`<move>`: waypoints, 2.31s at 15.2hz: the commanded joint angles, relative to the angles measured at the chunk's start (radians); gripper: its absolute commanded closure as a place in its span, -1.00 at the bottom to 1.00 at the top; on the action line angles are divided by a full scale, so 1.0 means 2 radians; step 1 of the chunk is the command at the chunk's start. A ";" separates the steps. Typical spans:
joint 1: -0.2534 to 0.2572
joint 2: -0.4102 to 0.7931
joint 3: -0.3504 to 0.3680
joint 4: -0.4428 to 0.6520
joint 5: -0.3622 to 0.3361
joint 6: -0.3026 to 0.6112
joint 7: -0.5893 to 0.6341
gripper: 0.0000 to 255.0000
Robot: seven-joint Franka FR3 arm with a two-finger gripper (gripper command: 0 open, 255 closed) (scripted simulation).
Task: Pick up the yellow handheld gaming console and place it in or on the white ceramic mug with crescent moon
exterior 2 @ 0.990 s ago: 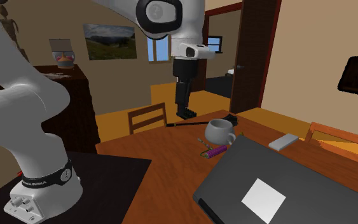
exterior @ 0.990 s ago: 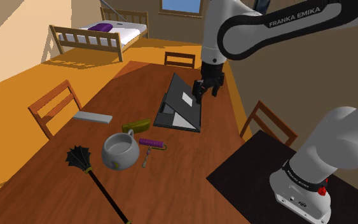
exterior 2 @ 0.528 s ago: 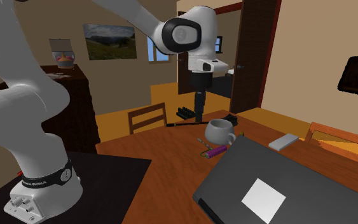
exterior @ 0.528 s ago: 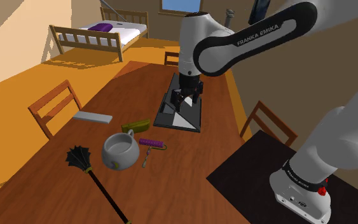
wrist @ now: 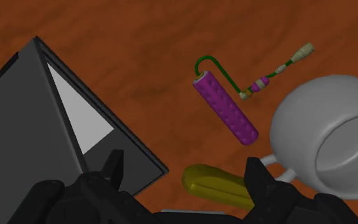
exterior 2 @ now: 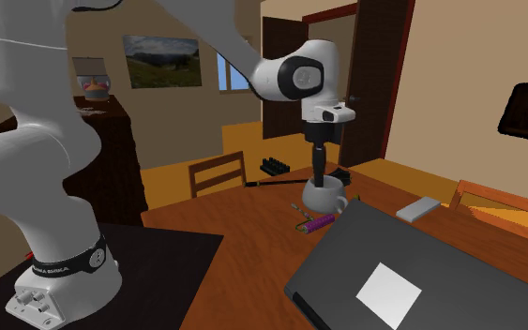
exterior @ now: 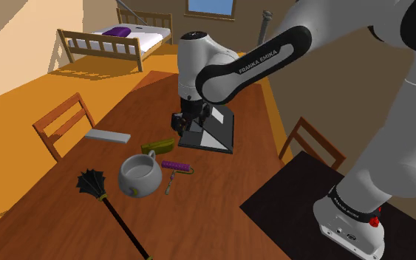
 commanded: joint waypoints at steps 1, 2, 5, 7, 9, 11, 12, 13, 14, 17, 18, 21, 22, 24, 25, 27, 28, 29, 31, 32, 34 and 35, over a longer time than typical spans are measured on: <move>0.012 0.045 -0.004 0.038 -0.027 0.007 0.025 -1.00; 0.020 0.064 -0.006 0.057 -0.038 0.008 0.035 -1.00; 0.031 0.094 -0.012 0.083 -0.053 0.013 0.049 -1.00; 0.032 0.102 -0.015 0.081 -0.058 0.023 0.052 -1.00; 0.033 0.111 -0.018 0.079 -0.063 0.033 0.055 -1.00; 0.035 0.123 -0.022 0.078 -0.069 0.045 0.059 -1.00; 0.035 0.123 -0.022 0.078 -0.069 0.045 0.059 -1.00; 0.035 0.123 -0.022 0.078 -0.069 0.045 0.059 -1.00; 0.035 0.123 -0.022 0.078 -0.069 0.045 0.059 -1.00; 0.035 0.123 -0.022 0.078 -0.069 0.045 0.059 -1.00; 0.035 0.123 -0.022 0.078 -0.069 0.045 0.059 -1.00; 0.035 0.123 -0.022 0.078 -0.069 0.045 0.059 1.00; 0.035 0.123 -0.022 0.078 -0.069 0.045 0.059 1.00; 0.035 0.123 -0.022 0.078 -0.069 0.045 0.059 1.00; 0.035 0.123 -0.022 0.078 -0.069 0.045 0.059 1.00; 0.035 0.123 -0.022 0.078 -0.069 0.045 0.059 1.00; 0.035 0.123 -0.022 0.078 -0.069 0.045 0.059 1.00; 0.035 0.123 -0.022 0.078 -0.069 0.045 0.059 1.00; 0.036 0.143 -0.019 0.102 -0.096 0.037 -0.001 -1.00; 0.037 0.163 -0.016 0.126 -0.123 0.031 -0.059 -1.00; 0.042 0.202 -0.009 0.170 -0.176 0.023 -0.176 -1.00; 0.046 0.221 -0.005 0.190 -0.202 0.023 -0.234 -1.00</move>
